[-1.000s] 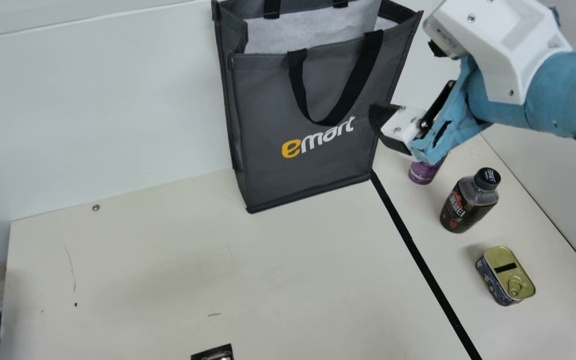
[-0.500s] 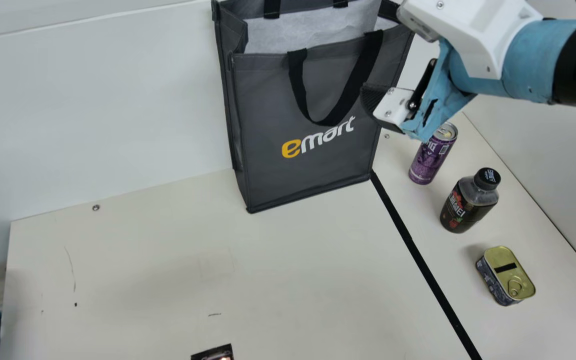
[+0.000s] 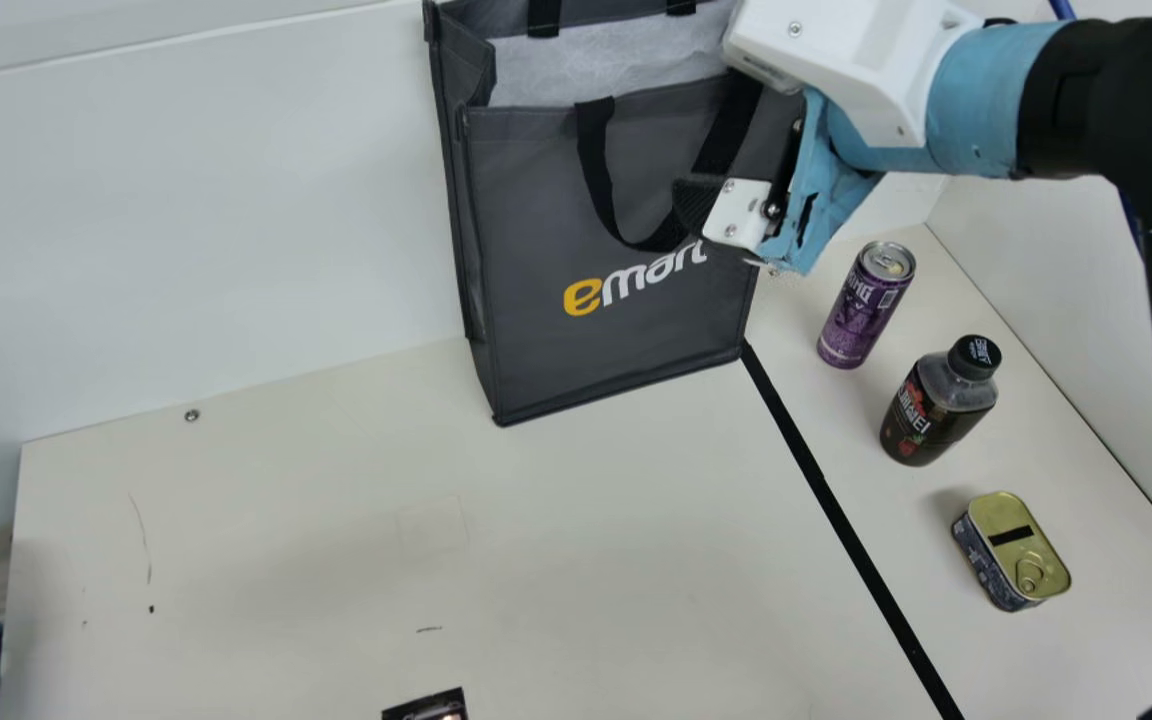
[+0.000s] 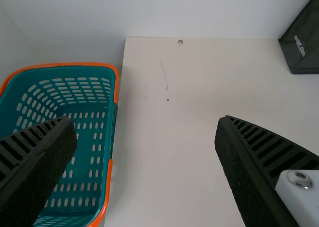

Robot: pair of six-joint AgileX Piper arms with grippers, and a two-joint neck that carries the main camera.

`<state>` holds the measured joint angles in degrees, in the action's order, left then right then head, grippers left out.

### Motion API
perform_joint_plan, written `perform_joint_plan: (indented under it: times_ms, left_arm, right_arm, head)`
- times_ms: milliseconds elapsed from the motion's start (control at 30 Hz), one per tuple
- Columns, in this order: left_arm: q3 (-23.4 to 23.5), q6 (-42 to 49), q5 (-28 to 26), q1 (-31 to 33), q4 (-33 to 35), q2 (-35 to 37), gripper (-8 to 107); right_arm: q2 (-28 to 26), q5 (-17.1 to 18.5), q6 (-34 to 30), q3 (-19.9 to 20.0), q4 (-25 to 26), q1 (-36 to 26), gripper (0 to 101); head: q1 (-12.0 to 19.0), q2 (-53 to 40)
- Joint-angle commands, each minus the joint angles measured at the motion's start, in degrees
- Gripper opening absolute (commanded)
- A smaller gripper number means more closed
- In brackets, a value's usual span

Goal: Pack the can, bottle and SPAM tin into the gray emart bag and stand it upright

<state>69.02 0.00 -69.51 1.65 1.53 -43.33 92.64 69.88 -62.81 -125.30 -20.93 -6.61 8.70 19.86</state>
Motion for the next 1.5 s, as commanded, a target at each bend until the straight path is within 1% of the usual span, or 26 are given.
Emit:
perform_joint_plan:
  times_ms: [0, 433, 867, 1100, 1467]
  left_arm:
    - [0.0, 0.0, 0.0, 0.0, 0.0, 0.0, 90]
    - [0.0, 0.0, 0.0, 0.0, 0.0, 0.0, 90]
    - [0.0, 0.0, 0.0, 0.0, 0.0, 0.0, 90]
    - [0.0, 0.0, 0.0, 0.0, 0.0, 0.0, 90]
    - [0.0, 0.0, 0.0, 0.0, 0.0, 0.0, 90]
  right_arm:
    - [0.9, 0.0, -0.8, -0.8, -0.6, -0.1, 95]
    - [7.0, 0.0, -6.1, -5.1, -3.8, -0.1, 95]
    - [12.8, 0.0, -9.7, -9.2, -4.3, 0.0, 95]
    - [14.9, 0.0, -11.2, -10.0, -3.9, 0.1, 95]
    - [16.8, 0.0, -13.8, -10.0, -3.5, 0.1, 95]
  head:
    - [1.3, 0.1]
    - [1.3, 0.1]
    - [1.3, 0.1]
    - [1.3, 0.1]
    - [1.3, 0.1]
